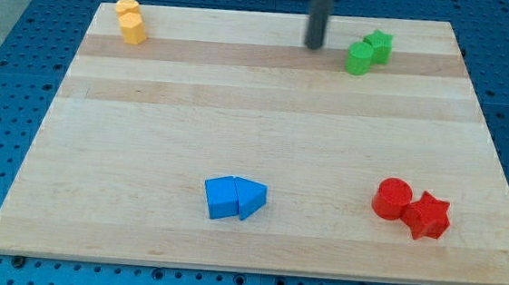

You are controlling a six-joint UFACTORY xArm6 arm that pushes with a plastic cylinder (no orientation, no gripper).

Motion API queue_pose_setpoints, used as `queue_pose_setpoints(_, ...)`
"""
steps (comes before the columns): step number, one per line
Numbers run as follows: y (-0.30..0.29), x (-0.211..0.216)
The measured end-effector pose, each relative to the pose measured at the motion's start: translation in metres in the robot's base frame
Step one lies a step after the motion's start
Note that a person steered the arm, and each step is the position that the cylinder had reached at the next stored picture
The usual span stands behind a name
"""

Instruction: Push the yellow blocks slightly towards the right side of the board

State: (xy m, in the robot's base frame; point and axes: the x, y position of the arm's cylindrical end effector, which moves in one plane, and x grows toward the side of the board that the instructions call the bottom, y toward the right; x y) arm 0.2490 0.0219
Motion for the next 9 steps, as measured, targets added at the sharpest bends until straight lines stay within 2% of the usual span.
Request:
queue_pose_setpoints(1, -0.073, -0.057)
queue_pose_setpoints(3, -0.101, -0.056)
queue_pose_setpoints(4, -0.176, -0.057)
queue_pose_setpoints(9, -0.201, -0.058)
